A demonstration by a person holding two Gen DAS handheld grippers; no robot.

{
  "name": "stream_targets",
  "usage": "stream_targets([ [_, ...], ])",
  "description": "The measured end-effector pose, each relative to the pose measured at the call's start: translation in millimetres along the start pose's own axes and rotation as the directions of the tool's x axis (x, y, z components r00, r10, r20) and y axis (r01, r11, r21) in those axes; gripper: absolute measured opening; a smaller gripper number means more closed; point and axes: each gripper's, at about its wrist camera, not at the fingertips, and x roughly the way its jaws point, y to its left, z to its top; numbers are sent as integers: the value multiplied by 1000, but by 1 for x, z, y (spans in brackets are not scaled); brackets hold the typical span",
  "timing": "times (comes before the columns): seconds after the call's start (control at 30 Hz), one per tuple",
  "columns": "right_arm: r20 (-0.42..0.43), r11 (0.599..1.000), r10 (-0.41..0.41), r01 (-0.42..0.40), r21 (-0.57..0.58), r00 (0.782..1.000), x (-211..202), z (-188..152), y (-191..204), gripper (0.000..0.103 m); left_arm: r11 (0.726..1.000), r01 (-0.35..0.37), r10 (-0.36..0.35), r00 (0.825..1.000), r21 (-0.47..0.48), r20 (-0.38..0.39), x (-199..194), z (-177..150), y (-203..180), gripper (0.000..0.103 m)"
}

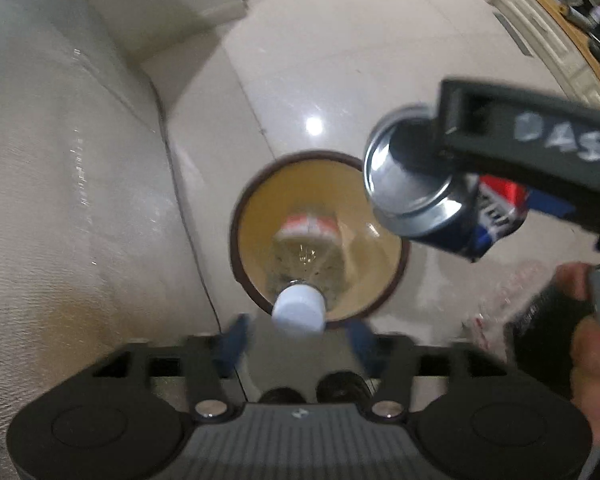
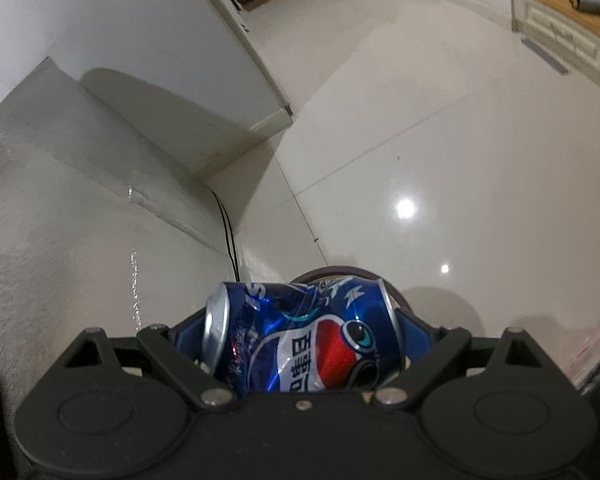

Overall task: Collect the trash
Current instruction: 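Carry the bottle and can over the yellow wastebasket with both grippers, then open the left gripper to drop the bottle while the right gripper drops the can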

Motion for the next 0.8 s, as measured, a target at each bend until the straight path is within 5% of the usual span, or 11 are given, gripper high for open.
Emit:
stream_targets([
  [0.67,-67,995,26,-19,100,997,91,-21,-20,95,1000,-18,18,1000,5,5,-6,2,-6,85],
  [0.8,-61,995,47,-41,90,997,90,-21,-21,103,1000,-5,5,1000,7,7,-5,0,-6,90],
])
